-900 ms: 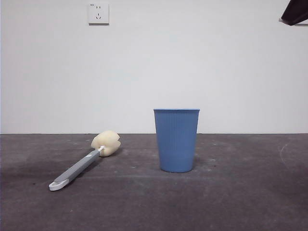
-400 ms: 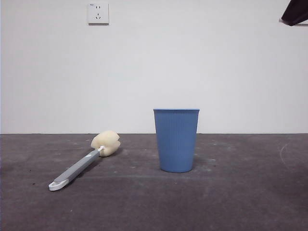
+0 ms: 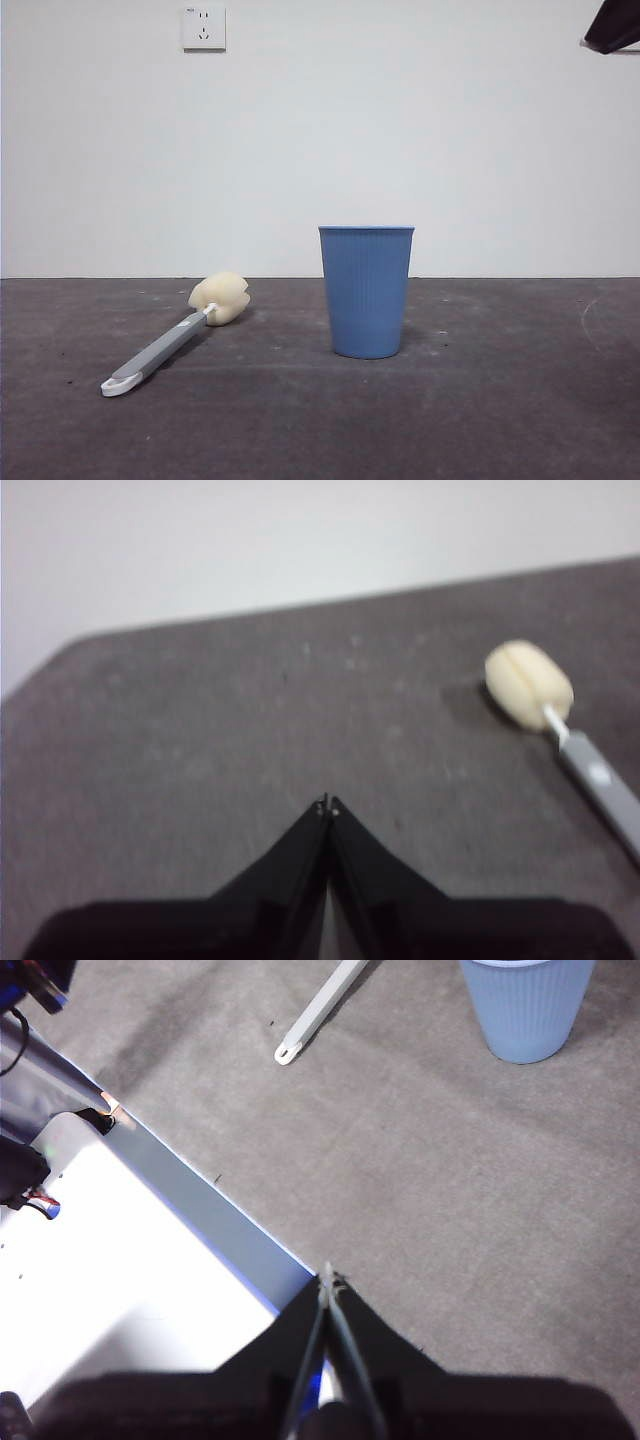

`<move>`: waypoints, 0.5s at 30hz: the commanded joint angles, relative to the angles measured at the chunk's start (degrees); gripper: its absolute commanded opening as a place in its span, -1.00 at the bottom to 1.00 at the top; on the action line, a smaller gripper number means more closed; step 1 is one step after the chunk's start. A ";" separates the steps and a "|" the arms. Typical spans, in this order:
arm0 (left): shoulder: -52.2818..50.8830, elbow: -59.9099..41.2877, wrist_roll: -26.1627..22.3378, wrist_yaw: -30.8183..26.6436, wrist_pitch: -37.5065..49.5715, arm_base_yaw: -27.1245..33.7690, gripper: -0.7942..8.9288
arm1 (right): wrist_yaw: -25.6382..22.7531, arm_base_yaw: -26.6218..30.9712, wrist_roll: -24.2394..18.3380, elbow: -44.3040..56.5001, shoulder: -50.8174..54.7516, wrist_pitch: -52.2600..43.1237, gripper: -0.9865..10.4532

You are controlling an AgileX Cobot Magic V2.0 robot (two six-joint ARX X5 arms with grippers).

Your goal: Pick up the cup brush,pick up the cup,insert the brush into the cup,clean the cup,put the cup brush back,put the cup back to the fixed position on the table

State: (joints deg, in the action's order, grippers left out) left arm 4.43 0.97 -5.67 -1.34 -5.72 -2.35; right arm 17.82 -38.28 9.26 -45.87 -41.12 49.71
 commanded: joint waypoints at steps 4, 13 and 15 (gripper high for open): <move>-3.69 -0.76 2.32 0.26 -5.31 0.20 -0.84 | -0.15 -0.11 0.35 -0.17 0.04 -0.15 -0.82; -4.31 -0.76 5.68 -0.13 -4.63 0.26 -0.84 | -0.15 -0.11 0.35 -0.17 0.04 -0.13 -0.82; -4.28 -0.76 5.68 -0.11 -4.63 0.24 -0.84 | -0.15 -0.11 0.35 -0.17 0.04 -0.13 -0.82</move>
State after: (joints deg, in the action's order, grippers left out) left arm 0.27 0.99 -0.73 -1.32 -10.76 -2.31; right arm 17.80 -38.28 9.23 -45.87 -41.12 49.74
